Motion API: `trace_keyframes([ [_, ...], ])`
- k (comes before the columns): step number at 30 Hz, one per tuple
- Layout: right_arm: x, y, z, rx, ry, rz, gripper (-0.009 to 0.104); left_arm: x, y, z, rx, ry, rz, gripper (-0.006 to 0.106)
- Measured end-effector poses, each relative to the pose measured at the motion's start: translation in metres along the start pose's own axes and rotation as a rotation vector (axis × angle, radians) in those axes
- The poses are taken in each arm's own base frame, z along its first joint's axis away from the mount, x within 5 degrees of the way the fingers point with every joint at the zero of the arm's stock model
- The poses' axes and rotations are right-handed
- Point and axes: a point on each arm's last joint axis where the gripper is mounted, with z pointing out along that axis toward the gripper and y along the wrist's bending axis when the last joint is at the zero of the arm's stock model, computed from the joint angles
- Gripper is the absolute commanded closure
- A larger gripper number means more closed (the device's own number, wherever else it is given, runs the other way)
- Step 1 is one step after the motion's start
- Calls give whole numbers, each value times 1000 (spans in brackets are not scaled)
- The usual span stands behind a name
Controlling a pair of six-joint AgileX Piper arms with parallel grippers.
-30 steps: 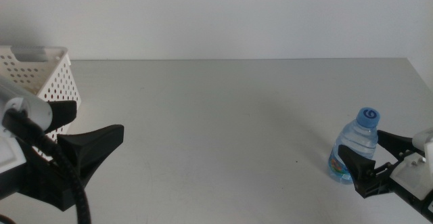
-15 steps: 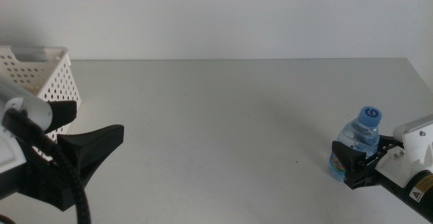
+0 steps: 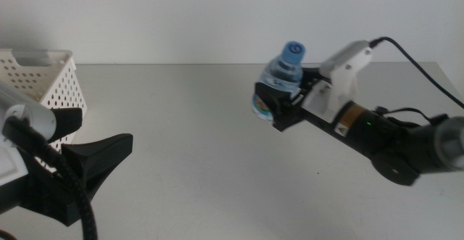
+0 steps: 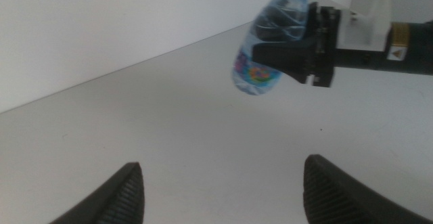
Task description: Use arms to grab the bottles and put them into the dustbin to the left of the table.
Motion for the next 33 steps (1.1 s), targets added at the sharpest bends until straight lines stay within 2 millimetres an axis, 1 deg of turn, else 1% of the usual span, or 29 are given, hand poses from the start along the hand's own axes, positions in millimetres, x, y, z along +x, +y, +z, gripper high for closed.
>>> trace_keyframes([
  [3, 1, 7, 42, -55, -17, 18, 96, 0, 0, 0, 0, 0, 0, 23],
  [6, 10, 10, 76, -73, 4, 32, 96, 0, 0, 0, 0, 0, 0, 23],
  [9, 22, 12, 102, -79, 33, 34, 96, 0, 0, 0, 0, 0, 0, 23],
  [12, 37, 16, 118, -82, 67, 35, 96, 0, 0, 0, 0, 0, 0, 23],
  [16, 50, 25, 129, -100, 88, 35, 96, 0, 0, 0, 0, 0, 0, 23],
  [21, 65, 39, 132, -132, 116, 40, 96, 0, 0, 0, 0, 0, 0, 23],
  [25, 66, 43, 133, -134, 123, 35, 92, 0, 0, 0, 0, 0, 1, 23],
  [27, 67, 45, 134, -133, 132, 25, 88, 0, 0, 0, 0, 0, 1, 23],
  [29, 66, 49, 135, -136, 138, 10, 81, 0, 0, 0, 0, 0, 1, 23],
  [32, 66, 54, 136, -143, 144, -13, 68, 0, 0, 0, 0, 0, 1, 23],
  [33, 66, 56, 136, -146, 143, -19, 62, 0, 0, 0, -1, 0, 2, 23],
])
